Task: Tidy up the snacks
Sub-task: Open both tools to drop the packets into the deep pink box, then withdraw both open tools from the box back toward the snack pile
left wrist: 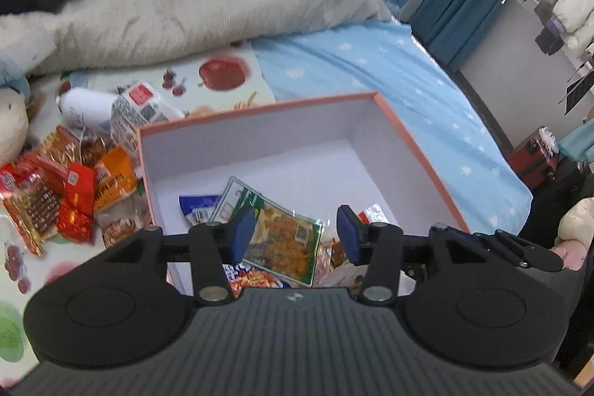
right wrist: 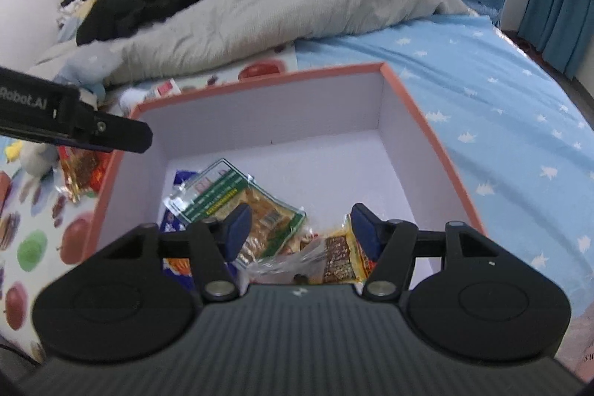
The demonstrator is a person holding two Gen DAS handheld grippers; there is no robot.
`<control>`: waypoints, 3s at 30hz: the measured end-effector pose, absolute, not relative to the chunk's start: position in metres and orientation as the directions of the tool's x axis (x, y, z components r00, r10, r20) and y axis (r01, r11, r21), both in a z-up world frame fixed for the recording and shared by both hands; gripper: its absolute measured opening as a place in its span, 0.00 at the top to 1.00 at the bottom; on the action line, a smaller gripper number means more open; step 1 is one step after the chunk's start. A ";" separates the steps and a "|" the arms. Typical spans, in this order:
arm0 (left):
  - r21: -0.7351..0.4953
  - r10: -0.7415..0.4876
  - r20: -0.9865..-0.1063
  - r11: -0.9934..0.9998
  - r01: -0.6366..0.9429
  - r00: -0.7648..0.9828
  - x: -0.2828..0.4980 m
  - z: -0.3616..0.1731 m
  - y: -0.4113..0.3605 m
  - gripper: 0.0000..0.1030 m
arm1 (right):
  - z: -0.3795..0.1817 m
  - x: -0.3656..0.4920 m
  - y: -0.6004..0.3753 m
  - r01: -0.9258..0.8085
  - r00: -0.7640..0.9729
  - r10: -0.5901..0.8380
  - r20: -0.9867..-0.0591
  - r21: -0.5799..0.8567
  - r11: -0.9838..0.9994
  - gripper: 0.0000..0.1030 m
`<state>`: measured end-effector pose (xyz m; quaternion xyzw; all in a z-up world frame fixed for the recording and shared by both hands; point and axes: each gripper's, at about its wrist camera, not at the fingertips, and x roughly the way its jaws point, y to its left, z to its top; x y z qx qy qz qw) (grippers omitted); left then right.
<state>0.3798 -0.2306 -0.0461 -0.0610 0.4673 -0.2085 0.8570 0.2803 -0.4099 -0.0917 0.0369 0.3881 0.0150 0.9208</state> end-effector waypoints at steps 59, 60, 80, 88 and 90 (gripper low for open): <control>-0.233 -0.242 -0.490 0.962 0.142 0.838 0.159 -0.015 0.003 0.47 | -0.042 0.134 -0.221 -0.222 0.876 0.263 -0.404 0.146 0.964 0.40; -0.237 -0.242 -0.492 0.962 0.139 0.836 0.157 -0.018 0.005 0.47 | -0.045 0.132 -0.218 -0.225 0.874 0.264 -0.409 0.140 0.964 0.40; -0.267 -0.219 -0.573 0.961 0.072 0.790 0.149 -0.071 0.034 0.47 | -0.089 0.129 -0.193 -0.229 0.832 0.254 -0.492 0.112 0.967 0.40; -0.283 -0.210 -0.601 0.958 0.040 0.771 0.150 -0.087 0.048 0.47 | -0.101 0.132 -0.186 -0.232 0.812 0.254 -0.525 0.110 0.967 0.40; -0.285 -0.207 -0.605 0.958 0.033 0.769 0.152 -0.091 0.052 0.47 | -0.101 0.135 -0.183 -0.239 0.813 0.257 -0.522 0.103 0.965 0.40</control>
